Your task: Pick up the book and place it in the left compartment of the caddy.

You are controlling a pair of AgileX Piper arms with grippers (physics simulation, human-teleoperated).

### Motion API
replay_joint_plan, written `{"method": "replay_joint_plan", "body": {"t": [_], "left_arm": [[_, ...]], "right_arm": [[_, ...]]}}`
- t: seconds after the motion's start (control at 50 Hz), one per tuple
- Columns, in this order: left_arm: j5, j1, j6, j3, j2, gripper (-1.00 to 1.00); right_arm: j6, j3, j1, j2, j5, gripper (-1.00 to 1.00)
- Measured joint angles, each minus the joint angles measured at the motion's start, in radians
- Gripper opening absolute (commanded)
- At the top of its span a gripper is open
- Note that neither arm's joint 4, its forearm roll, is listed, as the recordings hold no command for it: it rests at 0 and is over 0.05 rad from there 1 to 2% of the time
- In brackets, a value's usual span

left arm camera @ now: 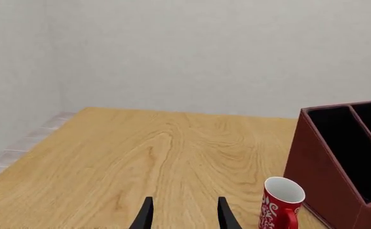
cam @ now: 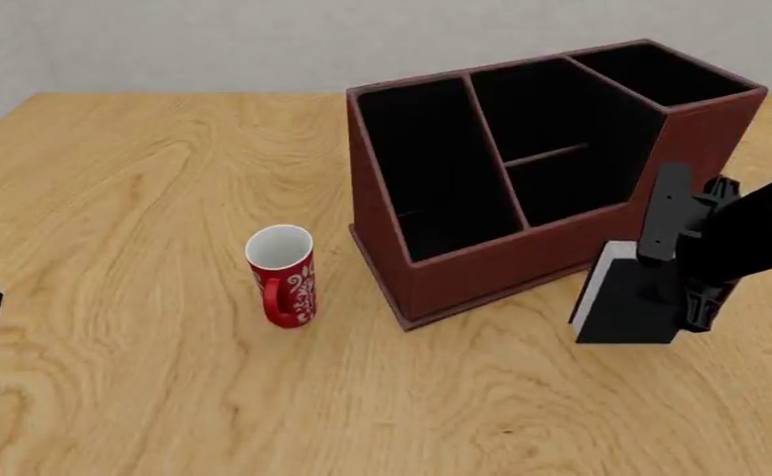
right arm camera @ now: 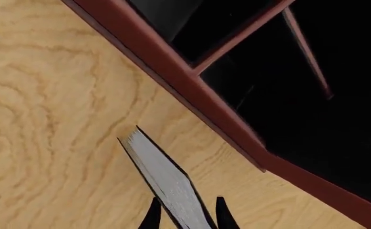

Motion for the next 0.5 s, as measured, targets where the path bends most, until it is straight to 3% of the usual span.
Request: {"method": "replay_joint_plan", "body": {"t": [0.26,0.5], "left_arm": [[0.001,-0.003,-0.002,-0.002,0.000,1.00],[0.003,-0.014,-0.006,-0.010,0.000,1.00]], "right_arm": [[0.001,0.046,0.020,-0.077,0.026,-1.00],[0.000,0.091,0.056,-0.196,0.129,-1.00]]}}
